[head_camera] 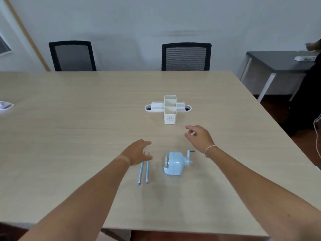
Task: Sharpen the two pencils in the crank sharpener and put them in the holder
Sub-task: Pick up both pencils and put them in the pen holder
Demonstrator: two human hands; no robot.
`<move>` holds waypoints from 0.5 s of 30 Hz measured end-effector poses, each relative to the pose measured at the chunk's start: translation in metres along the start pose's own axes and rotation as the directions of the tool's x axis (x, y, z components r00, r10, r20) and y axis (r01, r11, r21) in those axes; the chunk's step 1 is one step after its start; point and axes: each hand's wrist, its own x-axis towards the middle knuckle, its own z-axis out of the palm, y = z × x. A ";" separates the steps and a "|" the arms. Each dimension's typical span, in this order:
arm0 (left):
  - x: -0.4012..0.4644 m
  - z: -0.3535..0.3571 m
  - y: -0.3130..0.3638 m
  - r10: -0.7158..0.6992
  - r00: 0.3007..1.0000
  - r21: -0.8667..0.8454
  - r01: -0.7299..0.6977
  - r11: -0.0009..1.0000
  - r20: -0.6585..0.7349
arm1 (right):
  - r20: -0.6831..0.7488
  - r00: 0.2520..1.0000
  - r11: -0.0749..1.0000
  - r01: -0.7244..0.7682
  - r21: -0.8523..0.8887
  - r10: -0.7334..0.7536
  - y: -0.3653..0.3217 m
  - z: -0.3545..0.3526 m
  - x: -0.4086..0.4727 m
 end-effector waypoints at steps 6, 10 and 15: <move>-0.012 0.010 -0.031 -0.103 0.995 -0.008 0.103 0.995 -0.015 | 0.116 0.993 1.000 -0.013 0.022 0.011 -0.045 0.050 -0.004; -0.014 0.020 -0.045 -0.179 0.984 -0.048 0.178 0.983 -0.023 | 0.215 0.974 0.998 -0.067 -0.003 0.067 -0.063 0.084 -0.014; -0.010 0.037 -0.054 -0.239 0.971 -0.145 0.237 0.961 0.000 | 0.304 0.922 0.959 -0.176 -0.224 0.240 -0.065 0.130 -0.029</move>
